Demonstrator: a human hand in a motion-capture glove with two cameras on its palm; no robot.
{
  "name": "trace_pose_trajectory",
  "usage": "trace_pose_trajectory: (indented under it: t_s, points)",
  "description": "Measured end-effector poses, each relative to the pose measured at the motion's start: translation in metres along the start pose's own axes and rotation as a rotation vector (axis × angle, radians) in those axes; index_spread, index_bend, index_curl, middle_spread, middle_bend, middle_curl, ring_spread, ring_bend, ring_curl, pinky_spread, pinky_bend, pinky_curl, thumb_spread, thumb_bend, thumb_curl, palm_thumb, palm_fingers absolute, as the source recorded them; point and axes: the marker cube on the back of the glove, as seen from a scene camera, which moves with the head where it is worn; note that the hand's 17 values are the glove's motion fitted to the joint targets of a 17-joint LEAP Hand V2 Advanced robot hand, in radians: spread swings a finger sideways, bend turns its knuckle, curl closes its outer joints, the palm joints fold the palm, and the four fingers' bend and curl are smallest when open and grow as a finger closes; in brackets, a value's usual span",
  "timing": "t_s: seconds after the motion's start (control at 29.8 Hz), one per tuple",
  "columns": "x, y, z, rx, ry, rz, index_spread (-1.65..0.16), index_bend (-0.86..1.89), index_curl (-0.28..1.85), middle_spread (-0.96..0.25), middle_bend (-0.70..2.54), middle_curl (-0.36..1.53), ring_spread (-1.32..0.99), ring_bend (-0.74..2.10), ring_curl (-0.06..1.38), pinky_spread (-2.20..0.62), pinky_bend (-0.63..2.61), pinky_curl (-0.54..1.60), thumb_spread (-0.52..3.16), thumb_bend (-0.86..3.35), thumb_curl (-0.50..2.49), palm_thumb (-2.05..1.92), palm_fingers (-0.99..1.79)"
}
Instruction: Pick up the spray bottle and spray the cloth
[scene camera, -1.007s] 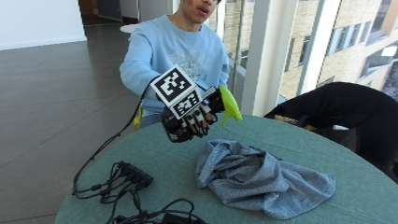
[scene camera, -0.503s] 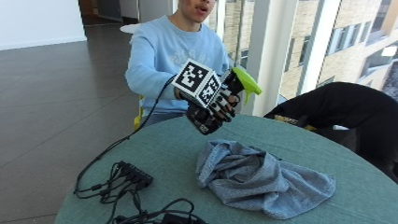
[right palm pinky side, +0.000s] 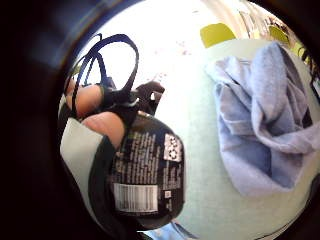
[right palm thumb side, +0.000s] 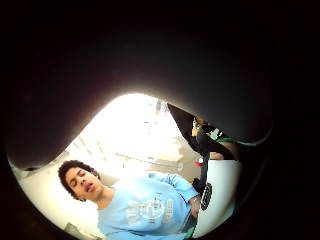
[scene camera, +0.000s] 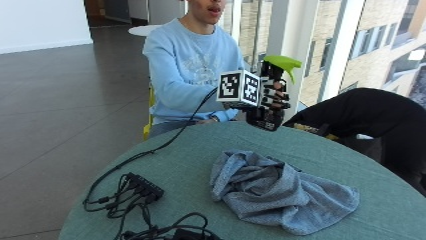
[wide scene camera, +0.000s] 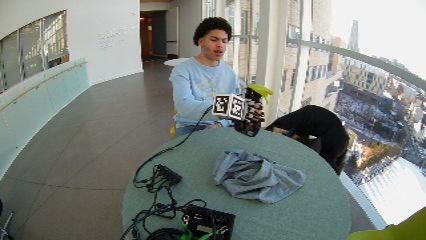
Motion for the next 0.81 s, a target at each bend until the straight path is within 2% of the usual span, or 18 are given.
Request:
trace_pose_trajectory:
  t_s: [0.17, 0.44, 0.81]
  points:
    - [-0.004, -0.014, 0.056, -0.019, -0.059, -0.095, -0.23, 0.13, 0.37, -0.12, 0.33, 0.50, -0.04, 0.47, 0.39, 0.20, 0.19, 0.33, 0.68, -0.03, 0.68, 1.04, 1.08]
    - [0.007, -0.027, 0.130, -0.022, -0.075, -0.157, -0.24, 0.13, 0.37, -0.11, 0.30, 0.49, -0.04, 0.45, 0.38, 0.20, 0.19, 0.33, 0.70, -0.03, 0.68, 1.03, 1.07]
    - [0.021, -0.031, 0.168, -0.019, -0.068, -0.154, -0.24, 0.13, 0.37, -0.10, 0.28, 0.48, -0.05, 0.44, 0.38, 0.19, 0.19, 0.34, 0.72, -0.02, 0.67, 1.04, 1.07]
